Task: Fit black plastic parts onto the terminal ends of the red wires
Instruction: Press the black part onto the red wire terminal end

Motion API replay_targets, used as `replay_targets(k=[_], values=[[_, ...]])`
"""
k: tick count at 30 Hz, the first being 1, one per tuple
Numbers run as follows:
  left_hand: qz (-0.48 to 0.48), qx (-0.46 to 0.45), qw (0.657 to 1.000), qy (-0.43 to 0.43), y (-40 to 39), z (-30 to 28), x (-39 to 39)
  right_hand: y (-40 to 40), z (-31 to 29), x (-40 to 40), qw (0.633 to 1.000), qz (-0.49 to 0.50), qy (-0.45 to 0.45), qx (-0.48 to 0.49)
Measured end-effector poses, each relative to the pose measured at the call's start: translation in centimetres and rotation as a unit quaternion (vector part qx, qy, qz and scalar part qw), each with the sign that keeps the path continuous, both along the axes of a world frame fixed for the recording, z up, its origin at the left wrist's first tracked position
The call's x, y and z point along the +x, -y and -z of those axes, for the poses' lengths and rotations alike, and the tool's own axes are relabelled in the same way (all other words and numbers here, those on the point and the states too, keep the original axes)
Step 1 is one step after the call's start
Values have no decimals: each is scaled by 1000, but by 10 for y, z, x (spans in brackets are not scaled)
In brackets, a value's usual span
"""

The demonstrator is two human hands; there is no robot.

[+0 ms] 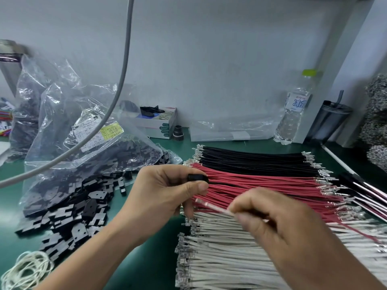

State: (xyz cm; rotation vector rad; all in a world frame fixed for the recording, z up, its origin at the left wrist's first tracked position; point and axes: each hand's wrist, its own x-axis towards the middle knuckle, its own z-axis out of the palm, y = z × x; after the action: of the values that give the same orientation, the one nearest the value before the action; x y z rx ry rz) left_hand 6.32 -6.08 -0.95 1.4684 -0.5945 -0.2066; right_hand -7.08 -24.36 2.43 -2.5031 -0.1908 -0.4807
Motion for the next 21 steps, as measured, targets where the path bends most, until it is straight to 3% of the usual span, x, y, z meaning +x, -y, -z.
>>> replay_targets(k=[2,10,17,21], values=[[7,-8,1000,-13,0,-1,1,5,-9,5,997,35,63,12],[39,-10,998,-40,-4,-5,3,3,5,19,981,104,163,5],[58,-1,998,-37,-3,-3,1,4,13,19,975,105,197,15],[50,3,998,-28,-1,-3,0,7,13,18,969,114,217,-44]])
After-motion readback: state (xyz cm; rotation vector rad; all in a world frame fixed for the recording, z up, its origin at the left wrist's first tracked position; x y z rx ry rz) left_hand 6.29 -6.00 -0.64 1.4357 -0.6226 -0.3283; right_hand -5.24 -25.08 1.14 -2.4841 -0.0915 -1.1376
